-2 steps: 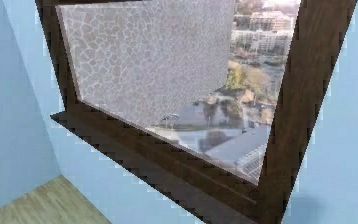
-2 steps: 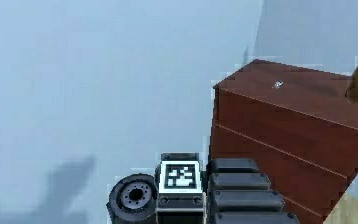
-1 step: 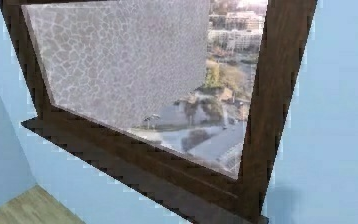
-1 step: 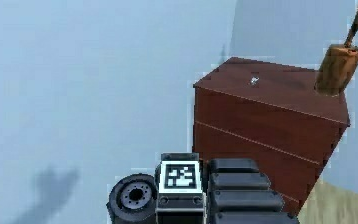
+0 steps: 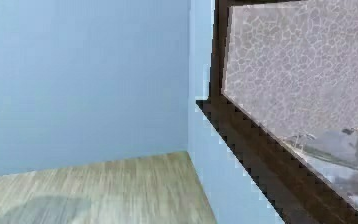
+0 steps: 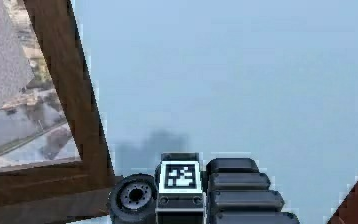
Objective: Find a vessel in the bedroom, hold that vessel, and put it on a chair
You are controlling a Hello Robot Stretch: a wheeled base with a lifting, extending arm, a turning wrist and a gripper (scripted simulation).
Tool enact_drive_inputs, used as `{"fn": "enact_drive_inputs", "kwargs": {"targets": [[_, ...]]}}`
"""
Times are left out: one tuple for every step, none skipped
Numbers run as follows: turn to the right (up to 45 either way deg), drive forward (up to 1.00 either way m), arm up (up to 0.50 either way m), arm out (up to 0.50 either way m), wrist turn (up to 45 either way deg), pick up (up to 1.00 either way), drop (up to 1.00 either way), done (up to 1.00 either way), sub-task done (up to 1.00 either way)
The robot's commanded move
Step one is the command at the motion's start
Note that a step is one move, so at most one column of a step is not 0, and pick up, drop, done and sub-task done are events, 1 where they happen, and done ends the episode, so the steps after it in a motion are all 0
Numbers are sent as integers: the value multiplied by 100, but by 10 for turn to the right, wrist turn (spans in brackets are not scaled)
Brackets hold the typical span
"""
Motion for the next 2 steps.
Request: {"fn": "enact_drive_inputs", "kwargs": {"targets": [[-450,0,0,0,0,0,0,0,0],[-450,0,0,0,0,0,0,0,0]]}}
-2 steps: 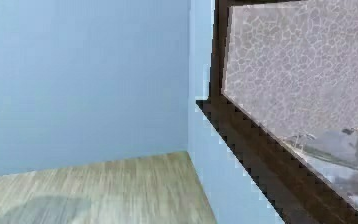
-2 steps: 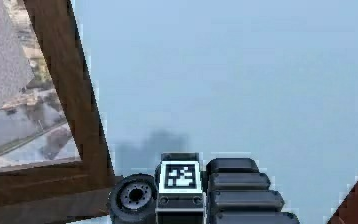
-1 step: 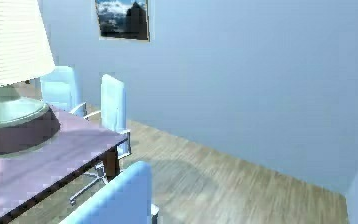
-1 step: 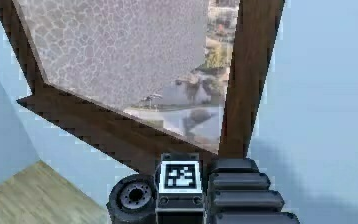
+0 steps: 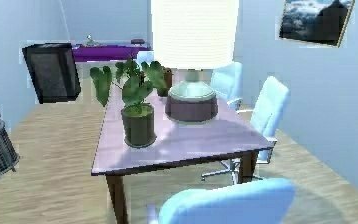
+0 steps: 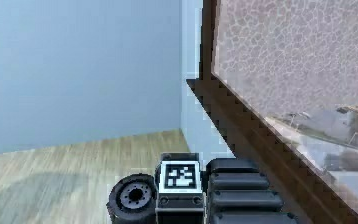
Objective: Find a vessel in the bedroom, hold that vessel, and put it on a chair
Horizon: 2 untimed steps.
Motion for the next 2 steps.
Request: {"fn": "enact_drive_inputs", "kwargs": {"targets": [[-360,0,0,0,0,0,0,0,0],[0,25,0,0,0,0,0,0,0]]}}
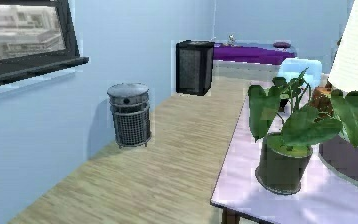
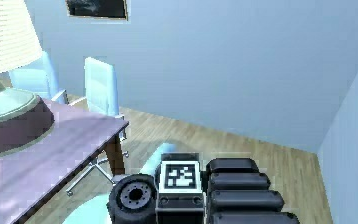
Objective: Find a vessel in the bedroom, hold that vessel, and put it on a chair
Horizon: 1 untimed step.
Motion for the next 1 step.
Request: {"fn": "enact_drive_inputs", "kwargs": {"targets": [[0,0,0,34,0,0,0,0,0]]}}
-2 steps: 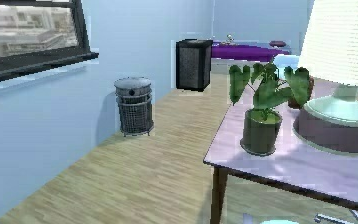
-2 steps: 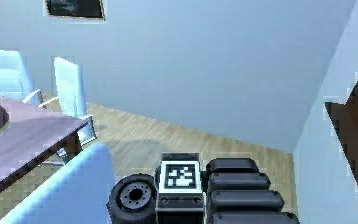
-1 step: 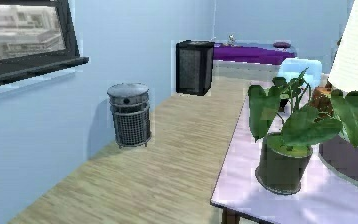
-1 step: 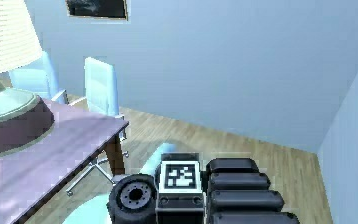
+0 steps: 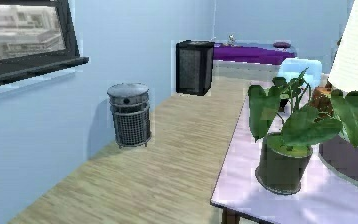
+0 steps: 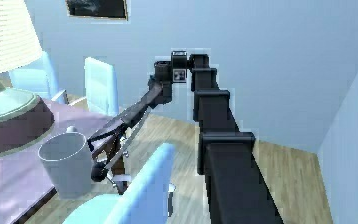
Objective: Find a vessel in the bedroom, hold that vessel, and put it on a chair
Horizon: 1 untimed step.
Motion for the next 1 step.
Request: {"fn": "enact_drive_inputs", "kwargs": {"targets": [[0,0,0,0,390,0,0,0,0]]}}
